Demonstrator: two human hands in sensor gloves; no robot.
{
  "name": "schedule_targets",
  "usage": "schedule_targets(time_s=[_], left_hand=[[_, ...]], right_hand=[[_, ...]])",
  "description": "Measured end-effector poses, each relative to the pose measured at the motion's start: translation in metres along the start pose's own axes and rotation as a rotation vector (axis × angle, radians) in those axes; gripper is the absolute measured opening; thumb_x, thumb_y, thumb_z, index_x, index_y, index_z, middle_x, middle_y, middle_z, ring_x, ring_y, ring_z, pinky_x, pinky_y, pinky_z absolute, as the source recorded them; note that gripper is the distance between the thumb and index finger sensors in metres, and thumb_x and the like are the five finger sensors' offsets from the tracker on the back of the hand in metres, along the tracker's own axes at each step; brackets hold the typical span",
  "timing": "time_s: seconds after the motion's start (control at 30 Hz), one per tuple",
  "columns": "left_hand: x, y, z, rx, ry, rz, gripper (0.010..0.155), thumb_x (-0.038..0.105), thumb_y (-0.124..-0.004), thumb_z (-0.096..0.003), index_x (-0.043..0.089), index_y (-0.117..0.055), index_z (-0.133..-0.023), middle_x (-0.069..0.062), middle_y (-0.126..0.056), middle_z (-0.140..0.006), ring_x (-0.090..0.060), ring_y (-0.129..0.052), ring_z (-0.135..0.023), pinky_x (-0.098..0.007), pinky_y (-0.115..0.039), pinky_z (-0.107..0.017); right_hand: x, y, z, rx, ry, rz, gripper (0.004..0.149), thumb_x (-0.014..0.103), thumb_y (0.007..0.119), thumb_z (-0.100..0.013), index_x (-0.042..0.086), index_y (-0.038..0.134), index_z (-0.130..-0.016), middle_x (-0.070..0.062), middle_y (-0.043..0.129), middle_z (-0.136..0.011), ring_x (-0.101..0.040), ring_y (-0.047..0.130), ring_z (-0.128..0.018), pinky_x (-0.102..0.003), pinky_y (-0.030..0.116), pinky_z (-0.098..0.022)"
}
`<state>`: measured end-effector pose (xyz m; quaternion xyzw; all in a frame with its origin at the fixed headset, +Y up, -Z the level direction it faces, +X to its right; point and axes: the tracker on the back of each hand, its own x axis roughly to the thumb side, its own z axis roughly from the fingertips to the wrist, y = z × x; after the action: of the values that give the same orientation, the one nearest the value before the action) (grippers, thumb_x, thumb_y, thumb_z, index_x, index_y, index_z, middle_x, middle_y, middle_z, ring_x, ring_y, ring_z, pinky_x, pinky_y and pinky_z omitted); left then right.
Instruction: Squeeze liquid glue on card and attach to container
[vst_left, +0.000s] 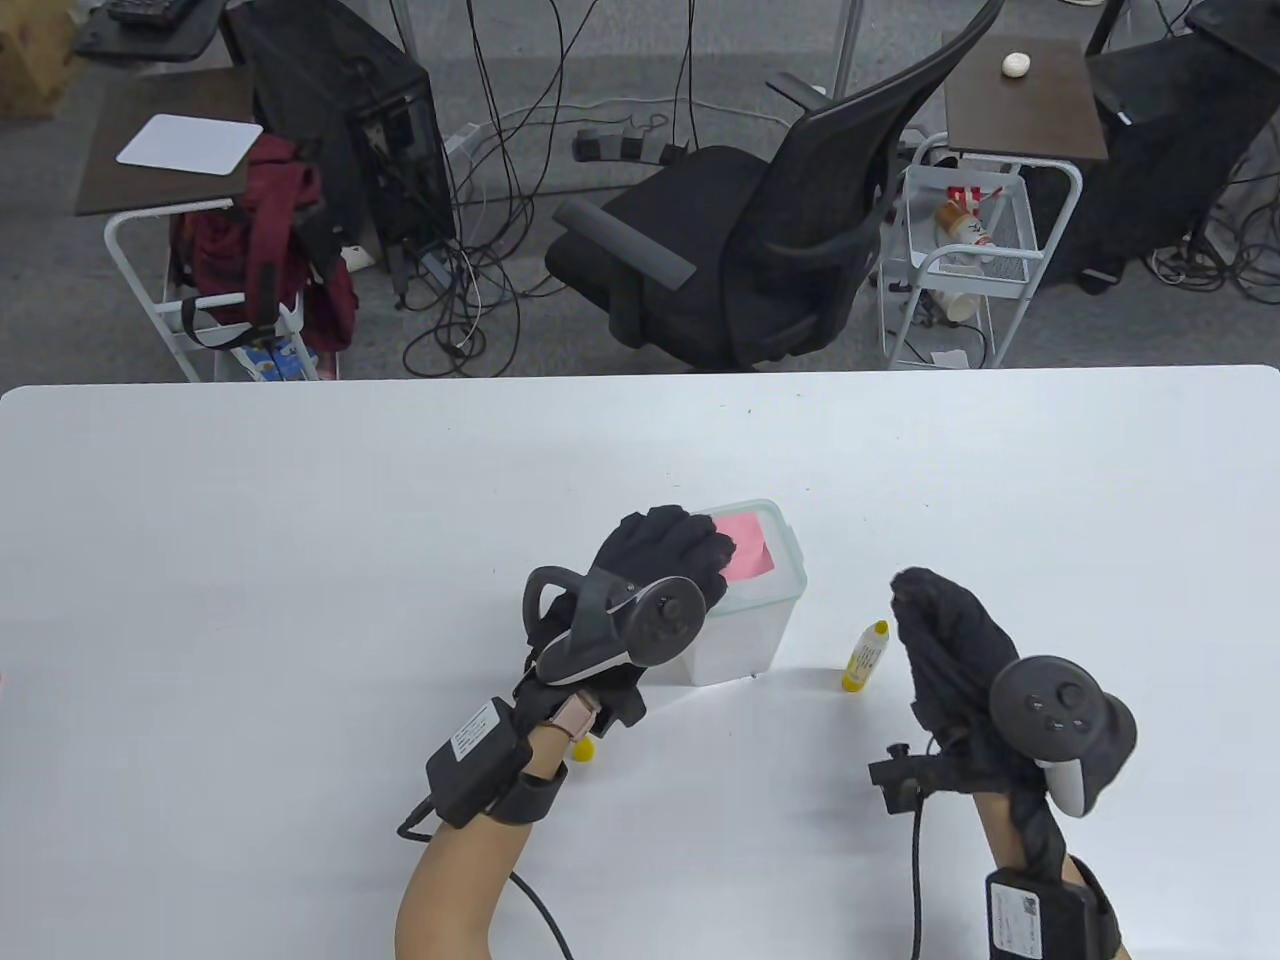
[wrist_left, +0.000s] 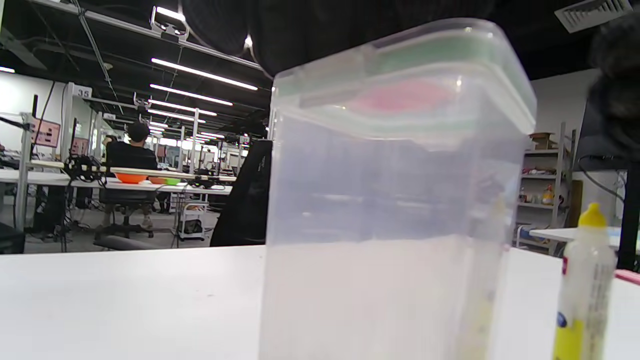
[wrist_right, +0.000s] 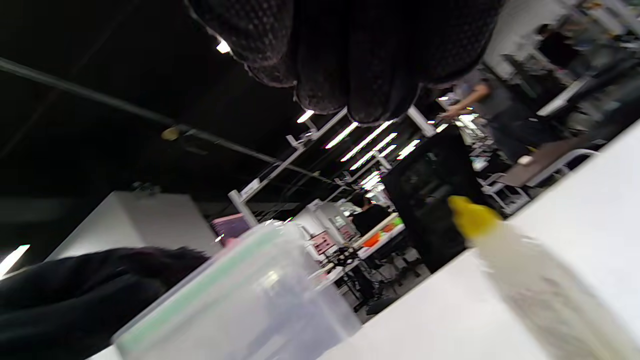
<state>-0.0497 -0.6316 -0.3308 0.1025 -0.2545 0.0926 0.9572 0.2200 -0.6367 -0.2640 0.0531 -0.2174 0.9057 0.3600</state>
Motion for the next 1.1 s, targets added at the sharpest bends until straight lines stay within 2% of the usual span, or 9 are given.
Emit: schedule_targets(time_s=[0.07,0.2,0.3,0.4,0.47,0.83,1.1], left_hand=[[0.0,0.0,0.0,0.003,-0.01,-0.001,0.048,0.049,-0.067,-0.0528,0.032,-0.075,-0.097,0.009,-0.077,-0.109,-0.02,-0.071,-0.109,-0.041,-0.061,-0.085],[0.001,-0.001,0.0,0.015,-0.017,-0.008,0.047,0.048,-0.067,-0.0529,0.031,-0.075,-0.096,0.008,-0.077,-0.108,-0.021,-0.072,-0.109,-0.04,-0.061,-0.085],[0.001,-0.002,0.0,0.02,-0.018,-0.001,0.047,0.048,-0.067,-0.0531,0.031,-0.076,-0.096,0.007,-0.078,-0.108,-0.021,-0.072,-0.109,-0.04,-0.061,-0.086],[0.001,-0.002,0.001,0.027,-0.023,0.004,0.047,0.048,-0.067,-0.0531,0.03,-0.077,-0.095,0.007,-0.078,-0.107,-0.021,-0.072,-0.108,-0.04,-0.061,-0.086],[0.0,-0.002,0.001,0.034,-0.028,0.01,0.047,0.048,-0.067,-0.0531,0.03,-0.077,-0.095,0.006,-0.079,-0.106,-0.022,-0.073,-0.108,-0.04,-0.061,-0.086],[0.004,-0.001,-0.001,0.041,-0.033,-0.033,0.039,0.048,-0.068,-0.0529,0.033,-0.079,-0.087,0.006,-0.081,-0.104,-0.022,-0.077,-0.105,-0.04,-0.066,-0.084],[0.003,-0.003,0.001,0.056,-0.03,-0.019,0.041,0.049,-0.068,-0.0529,0.032,-0.079,-0.088,0.007,-0.081,-0.105,-0.022,-0.077,-0.105,-0.04,-0.066,-0.084]], right_hand=[[0.029,0.013,-0.019,0.034,-0.118,0.088,0.038,0.03,0.066,-0.058,0.024,0.067,-0.096,-0.003,0.079,-0.095,-0.03,0.087,-0.081,-0.047,0.073,-0.067],[0.062,0.047,-0.049,0.149,-0.245,0.278,0.037,0.027,0.068,-0.058,0.028,0.069,-0.094,0.0,0.079,-0.097,-0.028,0.085,-0.087,-0.047,0.072,-0.071],[0.073,0.075,-0.067,0.229,-0.281,0.44,0.035,0.024,0.068,-0.057,0.03,0.072,-0.091,0.002,0.08,-0.098,-0.027,0.085,-0.089,-0.048,0.07,-0.074],[0.071,0.092,-0.073,0.301,-0.276,0.558,0.035,0.024,0.069,-0.056,0.03,0.073,-0.09,0.005,0.079,-0.099,-0.025,0.082,-0.092,-0.046,0.067,-0.077],[0.071,0.093,-0.071,0.255,-0.311,0.564,0.034,0.024,0.07,-0.055,0.03,0.074,-0.088,0.006,0.081,-0.098,-0.024,0.082,-0.092,-0.047,0.067,-0.078],[0.067,0.084,-0.063,0.294,-0.385,0.571,0.037,0.024,0.073,-0.053,0.029,0.076,-0.089,0.006,0.08,-0.099,-0.024,0.082,-0.094,-0.047,0.065,-0.08],[0.067,0.082,-0.068,0.332,-0.364,0.576,0.036,0.025,0.072,-0.054,0.032,0.075,-0.089,0.009,0.078,-0.1,-0.021,0.08,-0.097,-0.046,0.06,-0.084]])
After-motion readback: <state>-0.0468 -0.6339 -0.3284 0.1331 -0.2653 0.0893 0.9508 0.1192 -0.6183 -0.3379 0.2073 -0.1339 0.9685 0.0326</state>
